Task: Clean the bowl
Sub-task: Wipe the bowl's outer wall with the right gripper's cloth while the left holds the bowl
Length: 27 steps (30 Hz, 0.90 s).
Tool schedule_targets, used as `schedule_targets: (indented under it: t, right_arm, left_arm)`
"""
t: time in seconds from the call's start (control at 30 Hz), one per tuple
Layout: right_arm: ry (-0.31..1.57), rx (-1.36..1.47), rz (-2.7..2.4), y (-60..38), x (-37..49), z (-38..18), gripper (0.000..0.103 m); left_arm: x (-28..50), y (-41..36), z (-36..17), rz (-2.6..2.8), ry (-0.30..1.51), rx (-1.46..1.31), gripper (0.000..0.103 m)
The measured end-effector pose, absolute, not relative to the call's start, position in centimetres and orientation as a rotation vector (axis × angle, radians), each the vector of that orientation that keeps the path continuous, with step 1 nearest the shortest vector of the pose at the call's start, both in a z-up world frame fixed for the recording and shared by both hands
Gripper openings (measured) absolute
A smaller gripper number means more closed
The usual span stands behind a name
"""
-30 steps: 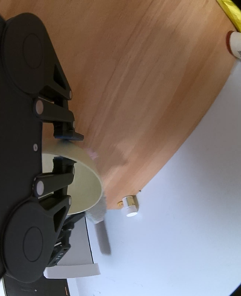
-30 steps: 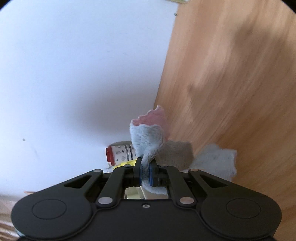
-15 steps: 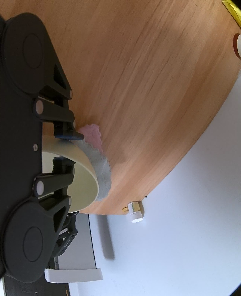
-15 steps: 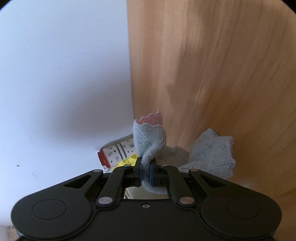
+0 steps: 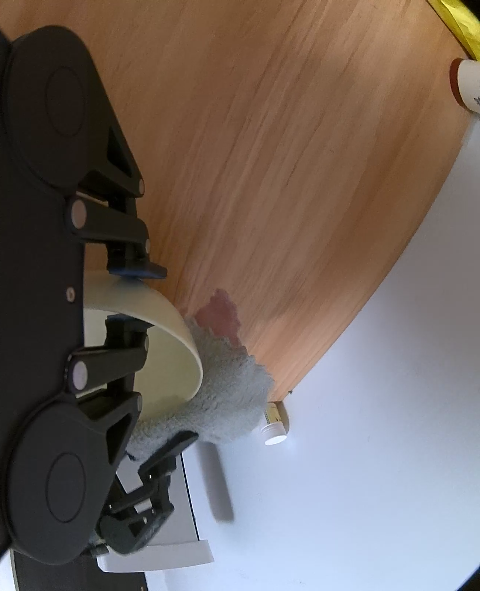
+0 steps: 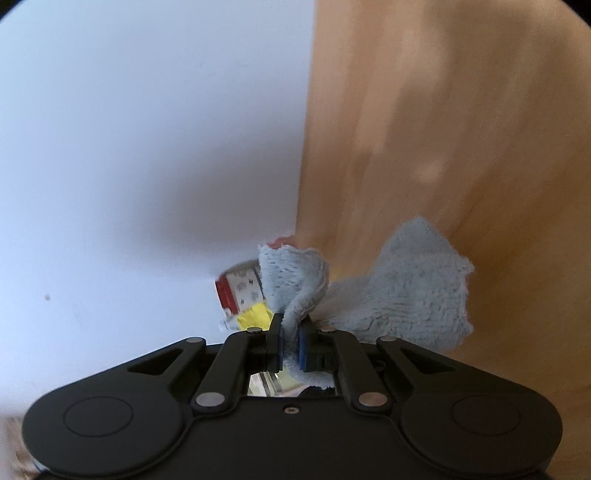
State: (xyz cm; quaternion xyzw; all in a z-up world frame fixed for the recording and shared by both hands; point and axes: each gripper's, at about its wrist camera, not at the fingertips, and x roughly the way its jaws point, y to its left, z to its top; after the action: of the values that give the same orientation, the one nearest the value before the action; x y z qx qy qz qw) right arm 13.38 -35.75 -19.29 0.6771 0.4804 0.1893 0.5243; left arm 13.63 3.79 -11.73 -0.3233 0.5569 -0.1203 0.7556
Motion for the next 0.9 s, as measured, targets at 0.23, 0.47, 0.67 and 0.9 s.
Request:
schedule_targets:
  t: [0.23,0.47,0.67,0.9]
  right_arm:
    - [1.145,1.676,0.382,-36.8,11.8,-20.6,0.008]
    - [1.183,1.683,0.383,-36.2,11.5,-21.1,0.008]
    - [1.121,1.730,0.443,-35.7,11.5,-19.8,0.011]
    - [1.160,1.567,0.590,-37.2,11.6,-17.4,0.011]
  left_arm:
    - [13.3,4.6,-12.0,-0.243,1.201,-0.752,0.018]
    - [12.9,5.6,-12.0,-0.213,1.183,-0.794,0.017]
    - [12.6,6.1,-12.2,-0.177,1.161,-0.837,0.017]
    - [12.9,6.3,-11.8,-0.209,1.125,-0.863,0.017]
